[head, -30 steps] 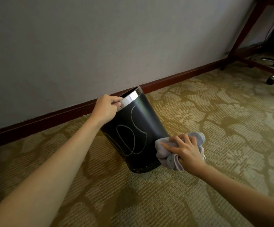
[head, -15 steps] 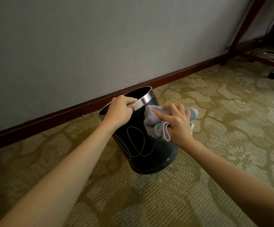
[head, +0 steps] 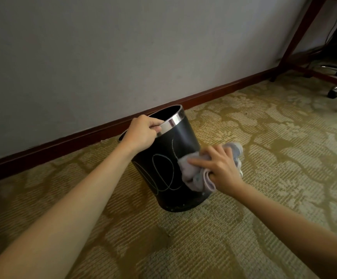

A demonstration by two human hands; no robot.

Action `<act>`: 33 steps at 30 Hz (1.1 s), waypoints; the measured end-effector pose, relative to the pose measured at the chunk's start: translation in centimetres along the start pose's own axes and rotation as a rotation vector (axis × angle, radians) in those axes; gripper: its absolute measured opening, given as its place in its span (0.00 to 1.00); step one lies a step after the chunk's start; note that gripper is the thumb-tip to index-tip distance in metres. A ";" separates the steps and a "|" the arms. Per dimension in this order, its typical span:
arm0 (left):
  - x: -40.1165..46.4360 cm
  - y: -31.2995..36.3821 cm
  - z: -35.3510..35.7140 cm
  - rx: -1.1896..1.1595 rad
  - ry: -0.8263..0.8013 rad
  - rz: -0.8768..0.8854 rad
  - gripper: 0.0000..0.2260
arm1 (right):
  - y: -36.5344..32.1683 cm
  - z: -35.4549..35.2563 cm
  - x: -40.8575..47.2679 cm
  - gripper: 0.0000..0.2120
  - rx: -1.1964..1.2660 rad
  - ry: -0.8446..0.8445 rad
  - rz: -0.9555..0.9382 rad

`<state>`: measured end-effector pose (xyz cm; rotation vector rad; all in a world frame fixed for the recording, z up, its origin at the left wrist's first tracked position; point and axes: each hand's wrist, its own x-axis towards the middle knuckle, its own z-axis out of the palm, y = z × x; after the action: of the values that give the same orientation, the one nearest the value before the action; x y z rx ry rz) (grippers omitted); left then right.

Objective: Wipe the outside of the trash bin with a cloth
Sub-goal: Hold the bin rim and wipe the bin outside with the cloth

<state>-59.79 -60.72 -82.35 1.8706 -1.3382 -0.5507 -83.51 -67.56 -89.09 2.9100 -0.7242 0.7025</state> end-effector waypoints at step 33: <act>0.5 0.2 -0.2 -0.020 -0.006 -0.059 0.10 | 0.4 2.1 -0.6 0.22 -0.087 0.031 -0.191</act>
<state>-59.56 -61.15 -82.04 1.8986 -1.2806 -0.5976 -83.32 -68.03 -91.32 2.8333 -0.4529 0.6754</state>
